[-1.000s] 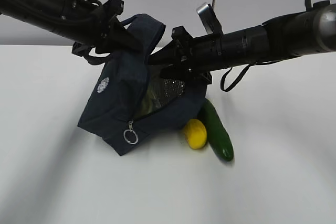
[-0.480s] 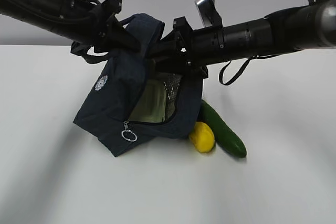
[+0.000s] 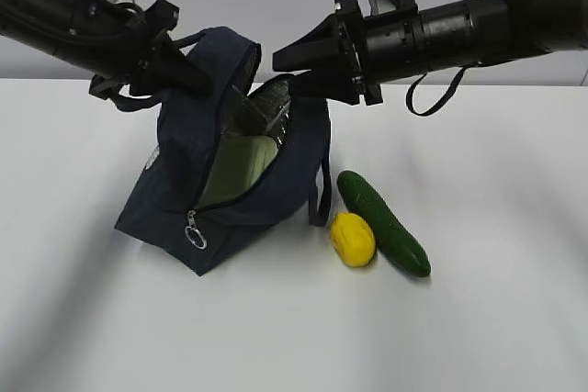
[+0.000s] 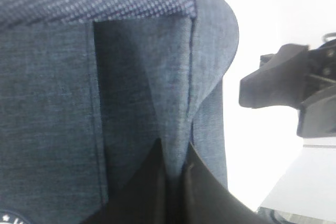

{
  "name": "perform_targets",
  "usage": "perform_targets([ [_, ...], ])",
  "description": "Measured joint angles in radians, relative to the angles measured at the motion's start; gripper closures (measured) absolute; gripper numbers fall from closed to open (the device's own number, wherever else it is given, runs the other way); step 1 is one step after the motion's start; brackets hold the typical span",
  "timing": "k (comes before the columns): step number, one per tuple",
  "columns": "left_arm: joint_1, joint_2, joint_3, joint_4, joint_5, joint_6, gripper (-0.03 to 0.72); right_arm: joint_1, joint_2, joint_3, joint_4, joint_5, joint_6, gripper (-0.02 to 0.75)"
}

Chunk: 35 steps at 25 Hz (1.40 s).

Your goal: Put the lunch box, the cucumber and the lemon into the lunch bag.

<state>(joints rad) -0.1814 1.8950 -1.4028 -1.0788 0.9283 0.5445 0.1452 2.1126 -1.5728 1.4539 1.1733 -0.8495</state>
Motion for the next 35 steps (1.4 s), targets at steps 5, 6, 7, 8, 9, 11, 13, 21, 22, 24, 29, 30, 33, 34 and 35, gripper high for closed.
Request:
perform_targets([
  [5, 0.007, 0.0, -0.002, 0.061, 0.005, -0.015, 0.701, -0.004, -0.002, -0.007, -0.054, 0.002, 0.0, 0.345],
  [6, 0.009, 0.0, -0.002, 0.078, 0.005, -0.02, 0.701, -0.004, -0.002, -0.007, -0.079, 0.003, 0.0, 0.345],
  [7, 0.009, 0.0, -0.002, 0.095, 0.007, -0.025, 0.7, -0.004, -0.002, -0.013, -0.111, 0.005, 0.003, 0.345],
  [8, 0.009, 0.0, -0.002, 0.108, 0.007, -0.031, 0.699, -0.004, -0.002, -0.018, -0.159, 0.004, 0.016, 0.345],
  [9, 0.009, 0.0, -0.002, 0.122, 0.009, -0.036, 0.699, -0.004, -0.002, -0.028, -0.211, 0.004, 0.033, 0.345],
  [11, 0.009, 0.0, -0.002, 0.144, 0.01, -0.04, 0.697, -0.004, -0.002, -0.056, -0.298, 0.012, 0.082, 0.345],
  [13, 0.009, 0.0, -0.002, 0.151, 0.015, -0.044, 0.697, -0.004, -0.004, -0.085, -0.378, 0.016, 0.122, 0.346],
  [21, 0.009, 0.0, -0.002, 0.195, 0.02, -0.058, 0.696, -0.004, -0.042, -0.191, -0.715, 0.033, 0.359, 0.346],
  [22, 0.011, 0.0, -0.002, 0.199, 0.02, -0.061, 0.696, -0.004, -0.047, -0.191, -0.76, 0.035, 0.389, 0.346],
  [24, 0.013, 0.0, -0.002, 0.208, 0.023, -0.068, 0.697, -0.002, -0.057, -0.192, -0.84, 0.039, 0.439, 0.346],
  [29, 0.042, 0.0, -0.002, 0.247, 0.039, -0.101, 0.696, 0.053, -0.073, -0.192, -1.042, 0.046, 0.544, 0.346],
  [30, 0.048, 0.0, -0.002, 0.257, 0.047, -0.105, 0.697, 0.07, -0.073, -0.192, -1.066, 0.046, 0.554, 0.346],
  [33, 0.068, 0.0, -0.004, 0.275, 0.07, -0.112, 0.696, 0.11, -0.073, -0.192, -1.111, 0.048, 0.57, 0.346],
  [34, 0.071, 0.0, -0.004, 0.28, 0.078, -0.112, 0.696, 0.118, -0.073, -0.192, -1.124, 0.048, 0.575, 0.346],
  [35, 0.076, 0.0, -0.004, 0.282, 0.086, -0.112, 0.696, 0.123, -0.073, -0.192, -1.134, 0.048, 0.582, 0.346],
])
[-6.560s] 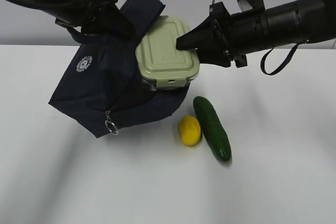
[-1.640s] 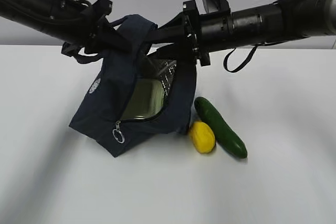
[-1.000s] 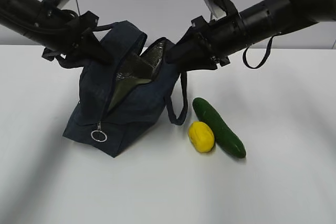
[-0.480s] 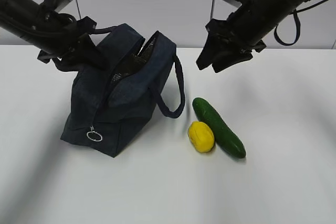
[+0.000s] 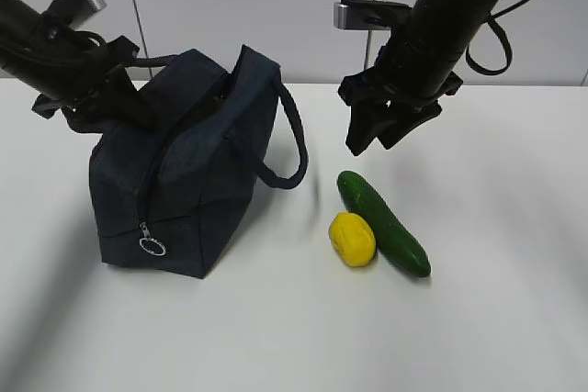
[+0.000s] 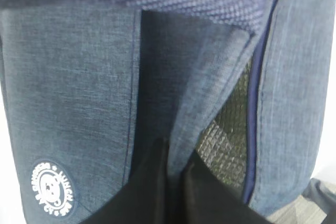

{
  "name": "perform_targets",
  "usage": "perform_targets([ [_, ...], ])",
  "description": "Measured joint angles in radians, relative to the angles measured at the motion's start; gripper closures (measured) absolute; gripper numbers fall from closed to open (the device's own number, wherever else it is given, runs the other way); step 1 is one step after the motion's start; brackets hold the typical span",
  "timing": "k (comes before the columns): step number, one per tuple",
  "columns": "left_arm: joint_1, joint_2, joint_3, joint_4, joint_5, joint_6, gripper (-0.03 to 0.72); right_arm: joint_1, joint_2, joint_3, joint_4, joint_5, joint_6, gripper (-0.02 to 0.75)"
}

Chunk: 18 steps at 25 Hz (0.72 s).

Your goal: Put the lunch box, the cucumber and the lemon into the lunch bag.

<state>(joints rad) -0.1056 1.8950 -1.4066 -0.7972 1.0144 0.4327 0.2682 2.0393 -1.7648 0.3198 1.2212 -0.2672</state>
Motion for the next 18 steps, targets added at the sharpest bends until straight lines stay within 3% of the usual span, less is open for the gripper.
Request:
perform_targets([
  [7, 0.023, 0.0, 0.0, 0.043, 0.026, -0.004, 0.696, 0.002, 0.002, 0.0, -0.104, 0.002, 0.083, 0.346],
  [18, 0.029, 0.0, 0.0, 0.05, 0.032, -0.007, 0.692, 0.002, 0.043, -0.002, -0.118, 0.002, 0.091, 0.346],
])
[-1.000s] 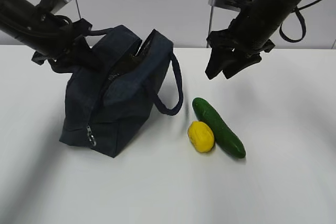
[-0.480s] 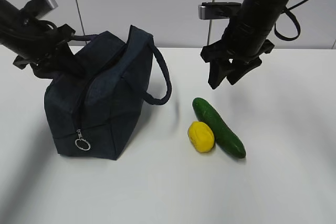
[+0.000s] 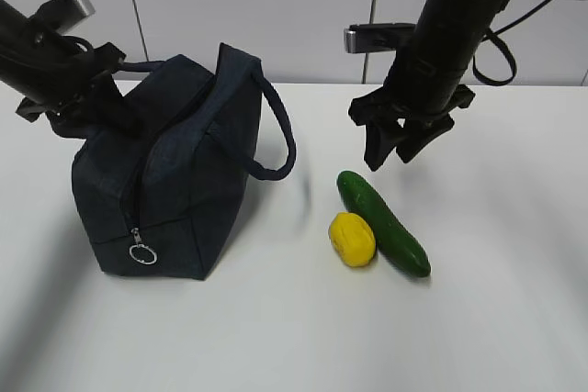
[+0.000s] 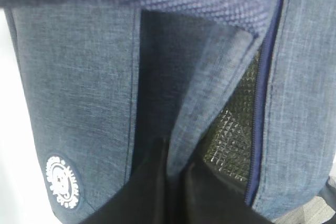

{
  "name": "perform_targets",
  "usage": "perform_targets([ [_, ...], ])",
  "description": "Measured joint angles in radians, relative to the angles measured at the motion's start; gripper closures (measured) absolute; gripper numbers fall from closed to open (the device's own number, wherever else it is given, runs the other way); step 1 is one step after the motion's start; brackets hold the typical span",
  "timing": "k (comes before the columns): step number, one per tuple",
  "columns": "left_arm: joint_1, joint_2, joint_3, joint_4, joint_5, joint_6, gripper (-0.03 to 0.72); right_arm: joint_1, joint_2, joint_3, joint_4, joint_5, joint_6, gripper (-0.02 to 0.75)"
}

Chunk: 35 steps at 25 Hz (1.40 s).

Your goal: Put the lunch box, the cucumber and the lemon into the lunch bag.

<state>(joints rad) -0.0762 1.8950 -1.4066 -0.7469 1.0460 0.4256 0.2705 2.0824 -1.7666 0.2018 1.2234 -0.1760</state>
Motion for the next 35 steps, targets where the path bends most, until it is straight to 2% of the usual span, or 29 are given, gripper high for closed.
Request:
perform_targets([
  [11, 0.0, 0.0, 0.0, 0.002, 0.008, -0.001, 0.687, 0.0, 0.114, 0.0, 0.0, 0.0, 0.0, 0.346],
  [17, 0.0, 0.0, 0.0, 0.003, 0.008, -0.001, 0.685, 0.0, 0.142, 0.0, -0.001, -0.002, 0.0, 0.323],
  [35, 0.0, 0.0, 0.0, 0.004, 0.009, -0.002, 0.682, 0.002, 0.203, 0.0, 0.003, -0.004, 0.0, 0.322],
])
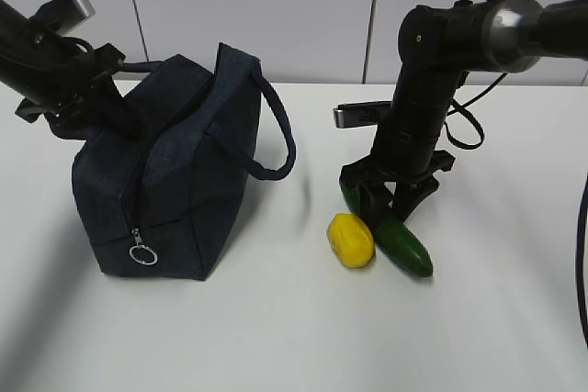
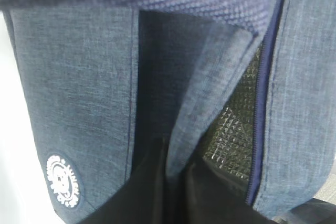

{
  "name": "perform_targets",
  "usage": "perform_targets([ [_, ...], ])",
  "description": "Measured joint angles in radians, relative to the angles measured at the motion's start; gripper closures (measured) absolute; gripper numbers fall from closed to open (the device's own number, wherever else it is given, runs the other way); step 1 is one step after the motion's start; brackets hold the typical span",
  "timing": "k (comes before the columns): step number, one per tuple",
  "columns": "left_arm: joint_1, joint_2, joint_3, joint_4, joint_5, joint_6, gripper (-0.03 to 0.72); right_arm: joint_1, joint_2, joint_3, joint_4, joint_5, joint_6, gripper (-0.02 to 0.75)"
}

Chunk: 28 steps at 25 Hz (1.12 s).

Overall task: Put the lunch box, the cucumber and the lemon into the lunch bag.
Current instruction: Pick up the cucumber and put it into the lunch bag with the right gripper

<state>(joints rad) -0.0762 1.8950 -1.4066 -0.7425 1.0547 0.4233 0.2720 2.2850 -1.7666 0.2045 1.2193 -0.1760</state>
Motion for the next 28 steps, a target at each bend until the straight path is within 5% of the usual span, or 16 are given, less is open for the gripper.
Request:
perform_targets([
  [28, 0.0, 0.0, 0.0, 0.0, 0.0, 0.0, 0.682, 0.0, 0.016, -0.003, 0.031, -0.002, 0.0, 0.325],
])
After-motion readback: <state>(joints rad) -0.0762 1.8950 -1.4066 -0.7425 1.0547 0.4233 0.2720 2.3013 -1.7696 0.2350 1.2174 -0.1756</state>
